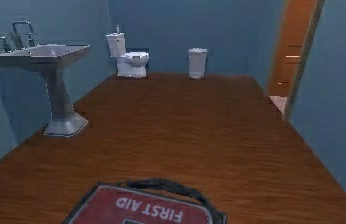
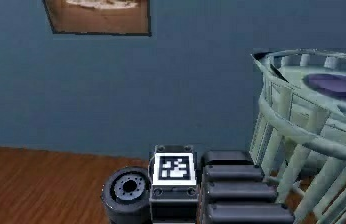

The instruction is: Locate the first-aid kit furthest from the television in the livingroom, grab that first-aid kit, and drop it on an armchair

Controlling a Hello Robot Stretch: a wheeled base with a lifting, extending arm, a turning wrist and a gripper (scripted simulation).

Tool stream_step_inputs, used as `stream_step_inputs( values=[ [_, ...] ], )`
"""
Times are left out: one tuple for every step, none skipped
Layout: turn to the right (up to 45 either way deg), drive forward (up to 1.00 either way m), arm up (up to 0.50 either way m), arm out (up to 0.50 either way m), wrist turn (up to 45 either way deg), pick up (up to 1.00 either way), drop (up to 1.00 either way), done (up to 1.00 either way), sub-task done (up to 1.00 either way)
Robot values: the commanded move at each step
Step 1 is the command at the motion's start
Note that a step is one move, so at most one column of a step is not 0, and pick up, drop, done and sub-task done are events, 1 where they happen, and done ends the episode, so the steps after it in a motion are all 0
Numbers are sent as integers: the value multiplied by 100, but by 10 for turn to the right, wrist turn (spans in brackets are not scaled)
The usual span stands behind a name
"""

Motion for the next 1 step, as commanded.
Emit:
stream_step_inputs(
  values=[
    [-90, 0, 0, 0, 0, 0, 0, 0, 0]
  ],
)
